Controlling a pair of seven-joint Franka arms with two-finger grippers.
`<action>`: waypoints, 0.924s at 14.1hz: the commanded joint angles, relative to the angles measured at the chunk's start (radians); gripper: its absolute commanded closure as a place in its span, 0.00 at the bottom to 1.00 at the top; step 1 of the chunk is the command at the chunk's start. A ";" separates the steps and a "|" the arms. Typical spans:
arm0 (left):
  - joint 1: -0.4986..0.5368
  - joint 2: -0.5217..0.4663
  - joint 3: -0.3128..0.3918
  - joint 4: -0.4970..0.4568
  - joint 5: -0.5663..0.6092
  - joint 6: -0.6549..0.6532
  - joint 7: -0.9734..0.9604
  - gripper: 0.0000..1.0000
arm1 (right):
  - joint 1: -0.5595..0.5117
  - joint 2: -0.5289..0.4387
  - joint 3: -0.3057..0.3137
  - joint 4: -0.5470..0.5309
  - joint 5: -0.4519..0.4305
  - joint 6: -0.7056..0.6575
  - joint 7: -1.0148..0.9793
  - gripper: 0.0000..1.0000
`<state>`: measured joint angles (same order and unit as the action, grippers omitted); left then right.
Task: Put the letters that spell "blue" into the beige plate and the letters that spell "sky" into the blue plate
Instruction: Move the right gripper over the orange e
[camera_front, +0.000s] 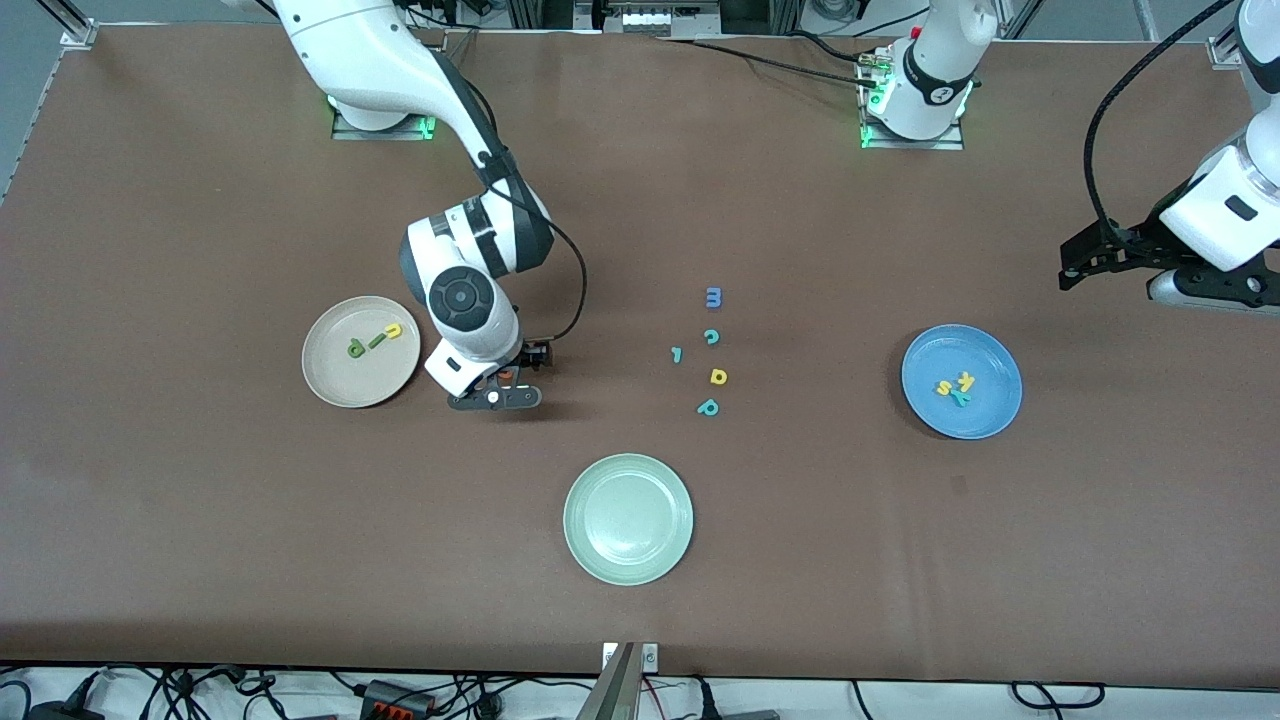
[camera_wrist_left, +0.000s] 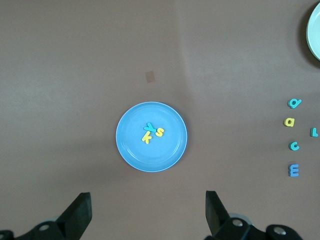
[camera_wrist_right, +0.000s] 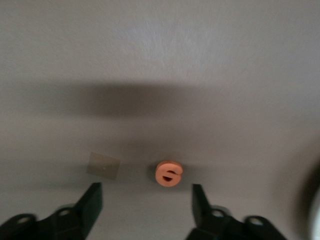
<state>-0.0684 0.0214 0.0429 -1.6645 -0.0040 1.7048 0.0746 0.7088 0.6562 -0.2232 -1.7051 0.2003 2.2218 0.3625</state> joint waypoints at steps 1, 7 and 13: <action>-0.005 0.015 0.002 0.032 -0.002 -0.008 -0.007 0.00 | -0.015 0.022 0.002 0.015 0.054 -0.007 -0.002 0.27; -0.005 0.015 0.002 0.032 -0.002 -0.010 -0.009 0.00 | -0.040 0.052 0.001 0.002 0.054 0.030 -0.004 0.31; -0.004 0.015 0.003 0.032 -0.004 -0.010 -0.007 0.00 | -0.034 0.062 0.001 0.001 0.057 0.033 -0.002 0.37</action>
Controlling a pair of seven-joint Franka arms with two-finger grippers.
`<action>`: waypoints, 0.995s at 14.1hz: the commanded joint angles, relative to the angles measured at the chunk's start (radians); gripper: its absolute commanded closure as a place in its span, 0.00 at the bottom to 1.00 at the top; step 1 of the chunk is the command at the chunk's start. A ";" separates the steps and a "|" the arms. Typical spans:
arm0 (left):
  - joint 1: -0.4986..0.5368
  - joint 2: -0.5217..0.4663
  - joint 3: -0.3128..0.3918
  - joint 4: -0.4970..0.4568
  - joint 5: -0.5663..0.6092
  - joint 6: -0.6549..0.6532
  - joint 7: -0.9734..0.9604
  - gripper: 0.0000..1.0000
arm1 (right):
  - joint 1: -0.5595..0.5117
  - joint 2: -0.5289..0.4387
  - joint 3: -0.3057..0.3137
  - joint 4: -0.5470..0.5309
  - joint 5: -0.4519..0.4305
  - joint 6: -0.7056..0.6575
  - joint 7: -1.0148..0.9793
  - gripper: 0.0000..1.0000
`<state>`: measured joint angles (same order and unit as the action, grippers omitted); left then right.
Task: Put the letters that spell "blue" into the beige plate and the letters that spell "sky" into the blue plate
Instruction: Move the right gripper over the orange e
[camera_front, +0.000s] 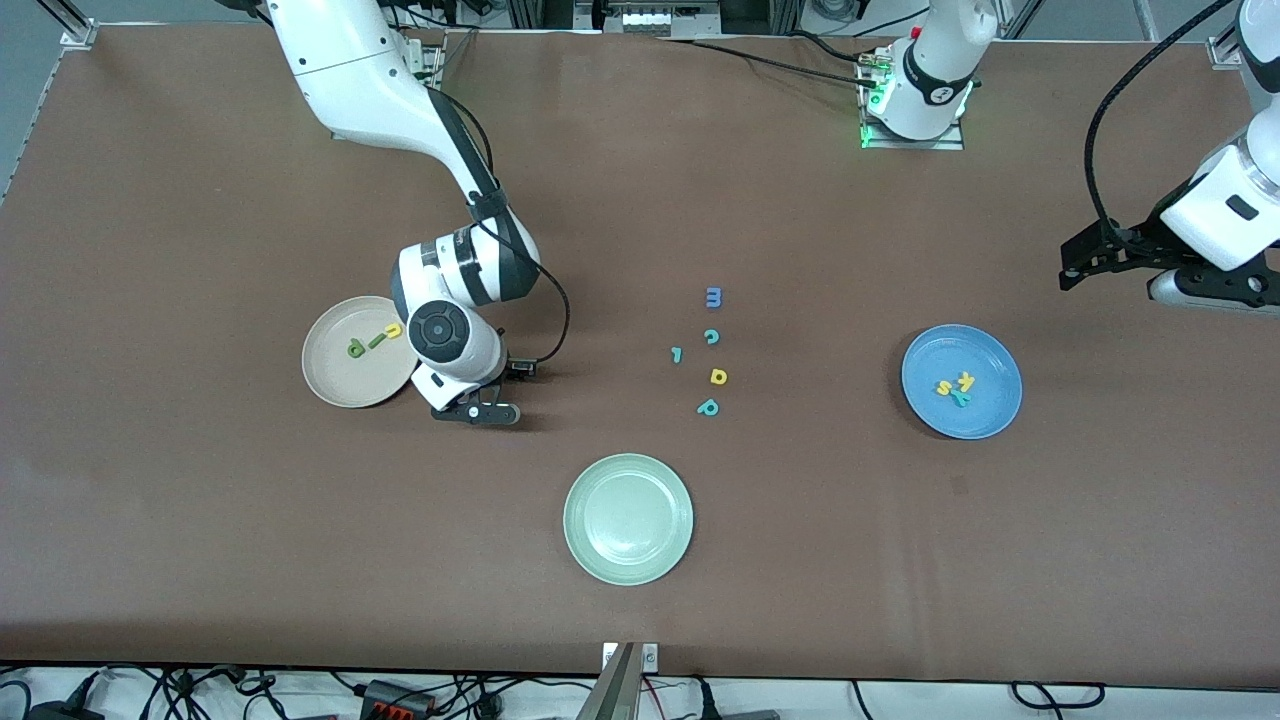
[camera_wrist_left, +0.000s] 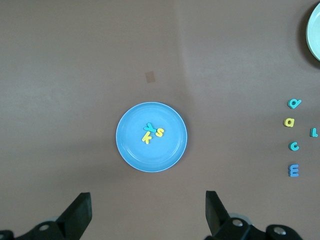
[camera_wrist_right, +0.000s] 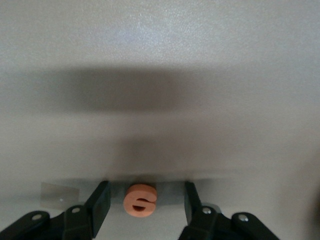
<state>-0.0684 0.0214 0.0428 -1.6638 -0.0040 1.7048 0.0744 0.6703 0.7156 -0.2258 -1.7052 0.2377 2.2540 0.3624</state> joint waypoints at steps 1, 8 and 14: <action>-0.004 0.014 0.003 0.032 -0.004 -0.010 -0.007 0.00 | 0.006 0.001 0.003 -0.001 0.022 -0.005 0.000 0.37; -0.005 0.015 0.002 0.032 -0.004 -0.013 -0.007 0.00 | 0.011 -0.021 0.003 -0.017 0.020 -0.051 -0.002 0.40; -0.004 0.014 0.002 0.032 -0.004 -0.013 -0.007 0.00 | 0.005 -0.030 0.003 -0.019 0.020 -0.073 -0.017 0.49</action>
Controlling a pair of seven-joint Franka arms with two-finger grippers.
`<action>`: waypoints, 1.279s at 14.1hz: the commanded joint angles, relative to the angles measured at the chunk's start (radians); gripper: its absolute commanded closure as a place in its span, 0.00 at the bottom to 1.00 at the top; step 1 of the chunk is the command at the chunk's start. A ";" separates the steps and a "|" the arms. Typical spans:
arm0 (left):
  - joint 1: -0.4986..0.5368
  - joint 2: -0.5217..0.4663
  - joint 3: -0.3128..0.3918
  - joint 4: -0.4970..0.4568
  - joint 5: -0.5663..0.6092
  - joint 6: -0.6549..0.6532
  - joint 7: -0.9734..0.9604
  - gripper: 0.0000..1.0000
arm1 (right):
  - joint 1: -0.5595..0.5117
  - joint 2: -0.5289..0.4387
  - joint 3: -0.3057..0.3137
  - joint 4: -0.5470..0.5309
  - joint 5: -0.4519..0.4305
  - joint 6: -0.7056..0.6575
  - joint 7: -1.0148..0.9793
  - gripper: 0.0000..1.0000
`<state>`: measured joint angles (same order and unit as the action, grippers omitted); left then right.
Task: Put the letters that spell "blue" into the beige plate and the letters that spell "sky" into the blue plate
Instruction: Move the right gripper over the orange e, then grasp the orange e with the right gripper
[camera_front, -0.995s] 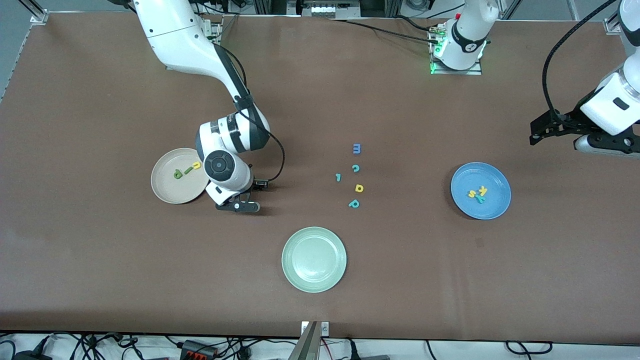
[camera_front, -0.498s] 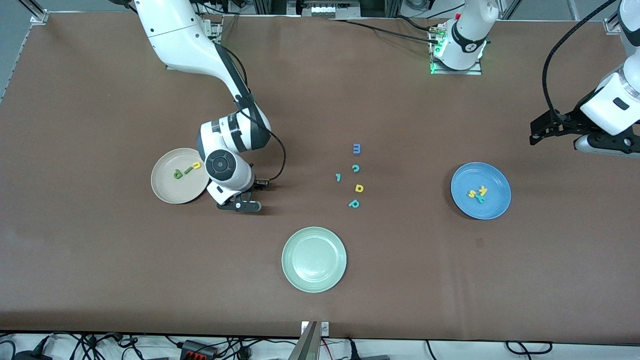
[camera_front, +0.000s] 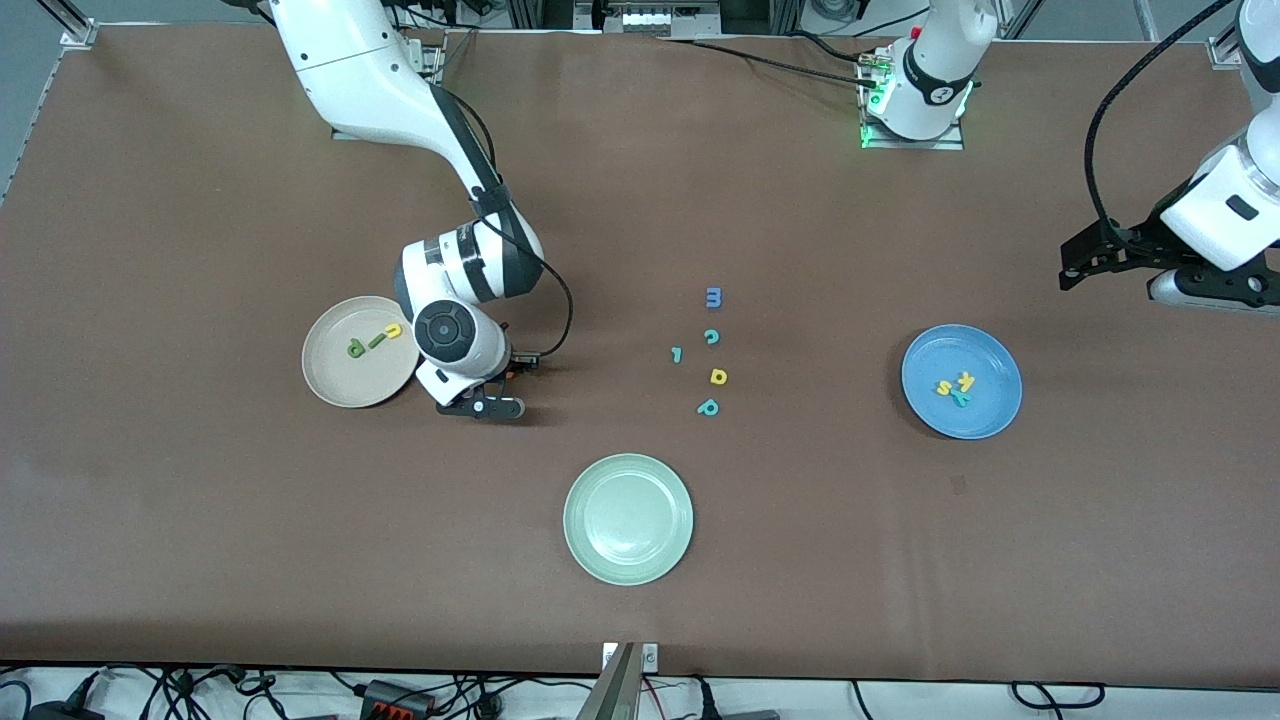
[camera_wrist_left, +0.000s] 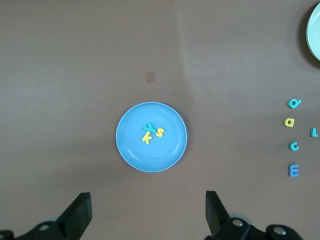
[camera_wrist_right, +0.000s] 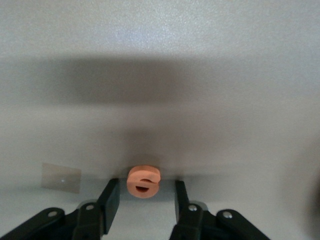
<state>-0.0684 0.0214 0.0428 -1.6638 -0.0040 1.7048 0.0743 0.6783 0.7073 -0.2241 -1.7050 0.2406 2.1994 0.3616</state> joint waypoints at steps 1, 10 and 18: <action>-0.004 0.015 0.002 0.032 -0.004 -0.013 -0.007 0.00 | -0.006 -0.020 0.002 -0.016 0.017 -0.015 -0.018 0.49; -0.004 0.015 0.002 0.032 -0.002 -0.013 -0.007 0.00 | -0.011 -0.014 0.002 0.001 0.025 0.020 -0.012 0.51; -0.004 0.015 0.002 0.032 -0.002 -0.011 -0.007 0.00 | -0.010 -0.005 0.002 -0.001 0.023 0.028 -0.018 0.77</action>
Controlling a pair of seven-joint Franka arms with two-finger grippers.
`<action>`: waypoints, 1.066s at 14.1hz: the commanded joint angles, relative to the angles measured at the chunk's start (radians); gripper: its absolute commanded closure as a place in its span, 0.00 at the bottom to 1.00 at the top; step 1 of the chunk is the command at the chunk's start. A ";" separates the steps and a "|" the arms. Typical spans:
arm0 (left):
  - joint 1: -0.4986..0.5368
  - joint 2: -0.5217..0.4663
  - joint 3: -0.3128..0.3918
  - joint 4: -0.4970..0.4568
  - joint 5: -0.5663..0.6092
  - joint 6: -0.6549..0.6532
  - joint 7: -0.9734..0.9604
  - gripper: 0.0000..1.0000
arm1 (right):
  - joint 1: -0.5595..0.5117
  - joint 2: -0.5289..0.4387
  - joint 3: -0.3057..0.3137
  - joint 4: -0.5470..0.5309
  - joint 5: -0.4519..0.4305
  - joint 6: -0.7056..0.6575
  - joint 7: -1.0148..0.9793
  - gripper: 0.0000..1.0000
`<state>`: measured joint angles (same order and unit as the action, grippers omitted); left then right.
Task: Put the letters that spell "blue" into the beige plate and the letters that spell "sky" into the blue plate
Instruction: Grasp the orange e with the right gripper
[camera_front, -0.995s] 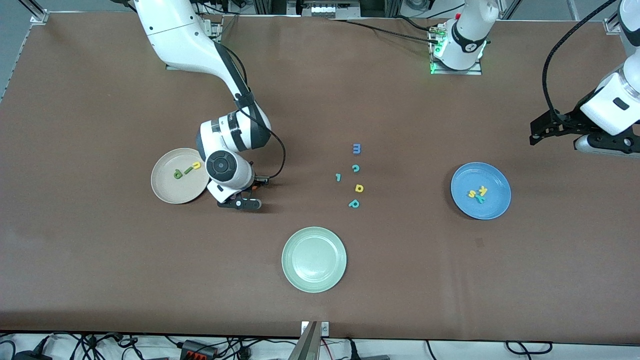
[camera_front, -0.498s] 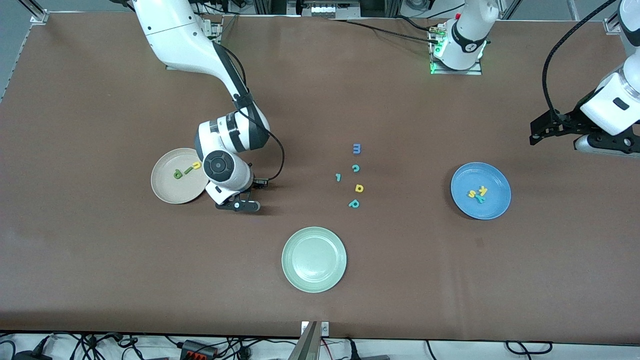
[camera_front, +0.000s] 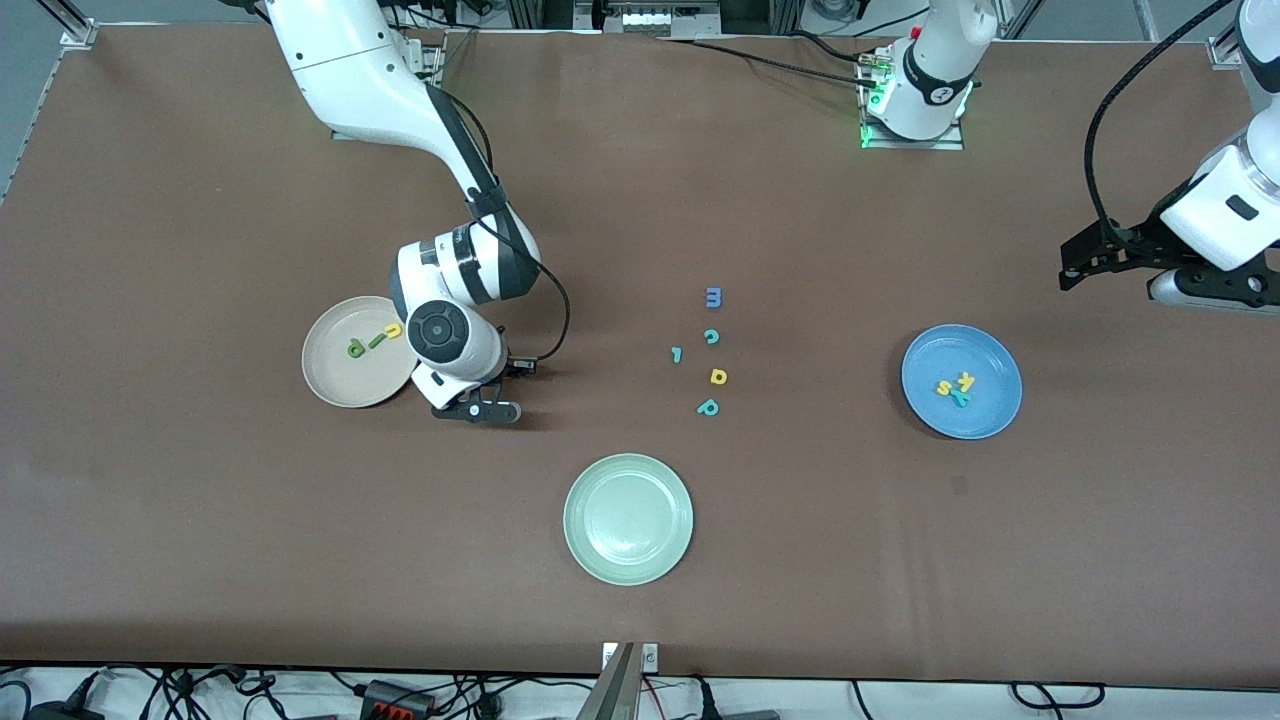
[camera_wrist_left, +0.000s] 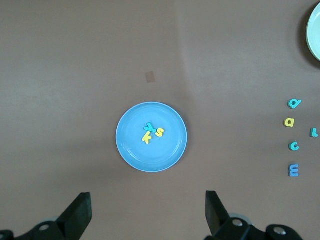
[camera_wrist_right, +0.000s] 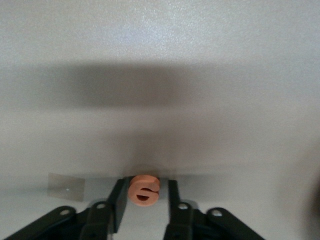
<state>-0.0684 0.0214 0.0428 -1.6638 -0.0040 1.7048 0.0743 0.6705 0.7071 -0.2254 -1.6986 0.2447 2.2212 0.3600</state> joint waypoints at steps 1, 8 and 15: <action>-0.005 0.015 0.002 0.032 -0.002 -0.011 -0.007 0.00 | -0.005 -0.006 0.003 -0.007 0.018 0.005 -0.019 0.87; -0.005 0.015 -0.009 0.032 -0.002 -0.011 -0.007 0.00 | -0.014 -0.119 -0.109 -0.021 0.005 -0.085 -0.059 0.92; -0.004 0.014 -0.009 0.032 -0.002 -0.013 -0.007 0.00 | -0.058 -0.130 -0.299 -0.139 0.005 -0.190 -0.309 0.92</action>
<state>-0.0691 0.0215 0.0345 -1.6635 -0.0040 1.7048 0.0743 0.6350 0.5836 -0.5163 -1.7857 0.2444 2.0161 0.1113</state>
